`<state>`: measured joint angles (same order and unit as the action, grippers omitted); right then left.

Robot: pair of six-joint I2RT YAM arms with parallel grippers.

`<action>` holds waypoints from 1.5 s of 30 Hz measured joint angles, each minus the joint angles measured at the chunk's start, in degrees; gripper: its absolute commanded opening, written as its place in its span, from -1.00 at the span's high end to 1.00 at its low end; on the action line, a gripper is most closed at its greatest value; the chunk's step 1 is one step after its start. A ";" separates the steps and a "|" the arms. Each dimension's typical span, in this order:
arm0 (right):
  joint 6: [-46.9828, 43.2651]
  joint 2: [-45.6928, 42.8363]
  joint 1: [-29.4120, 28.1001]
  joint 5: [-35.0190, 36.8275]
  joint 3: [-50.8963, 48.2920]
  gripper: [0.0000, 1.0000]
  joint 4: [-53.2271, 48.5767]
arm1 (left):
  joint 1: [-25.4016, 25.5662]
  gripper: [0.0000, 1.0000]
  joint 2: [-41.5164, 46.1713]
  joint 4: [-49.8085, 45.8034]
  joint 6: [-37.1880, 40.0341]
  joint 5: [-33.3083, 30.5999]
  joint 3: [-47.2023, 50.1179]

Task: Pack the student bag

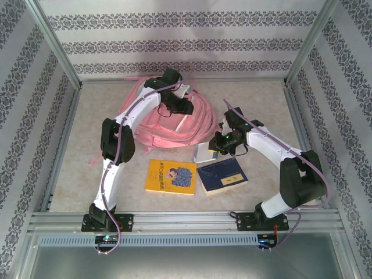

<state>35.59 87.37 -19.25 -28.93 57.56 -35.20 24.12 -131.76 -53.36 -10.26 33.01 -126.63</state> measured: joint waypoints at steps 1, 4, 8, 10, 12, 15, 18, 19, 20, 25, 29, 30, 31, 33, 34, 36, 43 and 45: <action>0.00 0.00 0.02 0.00 -0.07 1.00 -0.02 | 0.22 0.40 0.00 0.17 0.07 0.00 0.20; 0.04 0.00 0.07 -0.02 -0.31 1.00 0.04 | 0.42 0.36 -0.44 0.22 0.33 0.02 0.42; 0.07 0.00 0.39 -0.26 -0.31 1.00 0.02 | 0.44 0.36 -1.75 0.22 0.50 -0.11 0.42; 0.17 0.00 0.39 -0.31 -0.31 1.00 0.02 | 0.44 0.36 -2.67 0.22 0.52 -0.68 0.42; 0.22 -0.02 0.39 -0.44 -0.31 1.00 0.00 | 0.52 0.39 -3.34 0.22 0.57 -1.16 0.39; 0.22 -0.02 0.39 -0.46 -0.31 1.00 0.02 | 0.59 0.70 -3.69 0.20 0.57 -2.21 0.37; 0.22 -0.39 0.42 -0.44 -0.31 1.00 -0.17 | 0.57 1.00 -3.87 -0.04 0.39 -3.58 -0.52; 0.20 -0.63 0.52 -0.42 -0.31 1.00 -0.37 | 0.57 1.00 -3.89 -0.17 0.35 -3.91 -0.92; 0.20 -1.03 0.79 -0.42 -0.31 1.00 -0.59 | 0.59 1.00 -3.89 -0.39 0.39 -4.22 -1.29; 0.07 -5.88 3.34 0.87 0.28 1.00 -3.23 | 0.57 1.00 -3.08 -1.79 -0.79 -6.29 -2.43; -0.37 -8.61 3.26 5.60 3.82 1.00 -6.75 | 0.52 1.00 -0.04 -3.13 -2.82 -9.35 -2.78; -0.48 -9.18 2.73 7.19 4.70 1.00 -7.43 | 0.52 1.00 0.98 -3.58 -3.08 -10.23 -3.06; -0.48 -9.92 2.08 8.85 5.49 1.00 -8.13 | 0.42 1.00 2.19 -4.20 -3.28 -11.37 -3.41; -0.31 -11.78 1.33 11.80 6.14 1.00 -8.92 | -0.09 1.00 4.37 -5.60 -3.28 -12.79 -4.37; -0.09 -13.03 1.07 13.11 6.16 1.00 -9.16 | -0.61 1.00 5.73 -6.21 -3.28 -13.33 -4.70; 0.04 -15.47 1.11 14.08 6.16 1.00 -9.05 | -1.90 1.00 8.07 -7.17 -3.28 -13.46 -4.96; 2.21 -15.56 1.18 8.04 5.99 1.00 3.23 | -7.72 1.00 13.44 -8.04 -2.43 -9.81 -5.14; 3.85 -12.04 1.53 4.85 6.05 1.00 8.72 | -8.96 1.00 13.57 -8.17 -2.32 -7.67 -5.38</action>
<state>39.44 75.33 -17.72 -24.08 63.61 -26.48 15.16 -118.19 -61.54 -12.58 25.34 -132.00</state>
